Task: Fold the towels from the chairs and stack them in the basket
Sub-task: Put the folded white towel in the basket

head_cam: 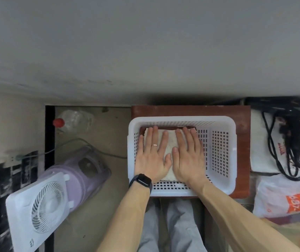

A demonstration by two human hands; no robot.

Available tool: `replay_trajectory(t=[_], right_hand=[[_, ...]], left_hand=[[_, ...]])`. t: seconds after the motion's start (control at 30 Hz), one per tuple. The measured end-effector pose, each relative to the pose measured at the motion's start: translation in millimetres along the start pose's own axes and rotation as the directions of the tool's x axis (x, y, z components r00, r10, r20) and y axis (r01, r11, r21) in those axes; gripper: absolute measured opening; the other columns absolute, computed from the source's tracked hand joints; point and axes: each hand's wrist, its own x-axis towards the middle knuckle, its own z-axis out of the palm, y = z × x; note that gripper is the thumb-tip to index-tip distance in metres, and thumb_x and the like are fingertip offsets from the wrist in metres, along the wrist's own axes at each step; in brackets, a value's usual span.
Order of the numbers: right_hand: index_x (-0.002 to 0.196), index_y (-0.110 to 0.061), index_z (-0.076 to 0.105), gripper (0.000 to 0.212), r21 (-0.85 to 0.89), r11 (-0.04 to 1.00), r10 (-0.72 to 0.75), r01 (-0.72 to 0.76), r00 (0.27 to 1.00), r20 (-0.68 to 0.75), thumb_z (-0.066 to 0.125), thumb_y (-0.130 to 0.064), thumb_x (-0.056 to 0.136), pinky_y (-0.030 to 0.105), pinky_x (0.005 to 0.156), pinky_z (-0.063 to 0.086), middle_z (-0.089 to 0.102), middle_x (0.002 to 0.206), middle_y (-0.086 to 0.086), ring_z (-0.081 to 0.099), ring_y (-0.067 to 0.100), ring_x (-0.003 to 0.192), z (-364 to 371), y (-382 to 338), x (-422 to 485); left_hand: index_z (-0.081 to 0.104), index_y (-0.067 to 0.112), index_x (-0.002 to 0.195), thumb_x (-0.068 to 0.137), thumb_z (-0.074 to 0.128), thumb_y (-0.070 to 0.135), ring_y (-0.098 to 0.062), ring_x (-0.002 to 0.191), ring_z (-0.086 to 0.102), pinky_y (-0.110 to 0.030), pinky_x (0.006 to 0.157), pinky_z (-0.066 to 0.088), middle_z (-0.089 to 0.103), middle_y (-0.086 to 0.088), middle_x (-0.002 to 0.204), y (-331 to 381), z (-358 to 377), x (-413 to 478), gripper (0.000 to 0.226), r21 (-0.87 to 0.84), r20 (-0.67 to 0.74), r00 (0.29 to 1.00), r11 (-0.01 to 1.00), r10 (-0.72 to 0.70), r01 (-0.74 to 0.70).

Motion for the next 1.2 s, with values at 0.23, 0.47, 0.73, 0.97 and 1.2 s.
replay_trajectory(t=[0.23,0.47,0.73,0.97,1.2], right_hand=[[0.159,-0.025,0.014,0.058,-0.038,0.998,0.055,-0.052,0.995,0.081,0.025,-0.041,0.105,0.052,0.124,0.014,0.011,0.168,0.0,0.001,0.017,0.155,-7,-6,0],[0.16,-0.029,0.01,0.059,-0.07,0.996,0.066,-0.055,0.984,0.167,0.022,-0.044,0.104,0.053,0.125,0.007,0.005,0.169,0.0,0.0,0.021,0.156,-57,-22,-23],[0.149,-0.021,0.045,0.054,0.082,0.993,-0.082,0.082,0.997,-0.003,0.056,-0.028,0.096,0.04,0.123,0.022,0.044,0.155,0.0,0.027,0.022,0.149,-154,-76,-79],[0.131,-0.03,0.064,0.035,0.261,0.801,-0.57,0.539,0.819,0.058,0.055,-0.036,0.098,0.033,0.12,0.027,0.058,0.141,-0.011,0.034,0.016,0.145,-170,-196,-140],[0.115,-0.022,0.073,0.031,0.465,0.355,-0.934,0.811,0.322,0.151,0.055,-0.034,0.092,0.014,0.11,0.024,0.07,0.121,-0.01,0.051,0.019,0.128,-157,-323,-274]], left_hand=[[0.002,0.019,0.158,0.099,0.024,0.051,-0.031,0.153,0.002,-0.05,0.123,0.003,0.004,-0.014,0.166,2,-8,-1,0.07,0.02,0.05,0.998,1.0,-0.022,0.021],[0.003,0.025,0.159,0.1,0.025,0.052,-0.029,0.153,-0.009,-0.051,0.123,-0.005,-0.002,-0.015,0.166,9,-72,-38,0.069,0.019,0.131,0.988,0.996,-0.084,0.082],[0.019,0.021,0.157,0.099,0.042,0.036,-0.03,0.15,0.016,-0.044,0.122,0.018,0.02,-0.008,0.163,-26,-146,-137,0.065,-0.364,0.145,0.925,0.851,-0.351,0.38],[0.04,0.022,0.149,0.097,0.051,0.031,-0.025,0.141,0.035,-0.039,0.115,0.031,0.038,-0.003,0.154,-60,-160,-293,0.054,-0.7,0.01,0.616,0.434,-0.788,0.567],[0.053,0.034,0.133,0.095,0.056,0.035,-0.022,0.119,0.057,-0.033,0.097,0.047,0.055,0.003,0.136,-37,-141,-524,0.039,-0.844,0.056,0.028,-0.032,-0.998,0.535]])
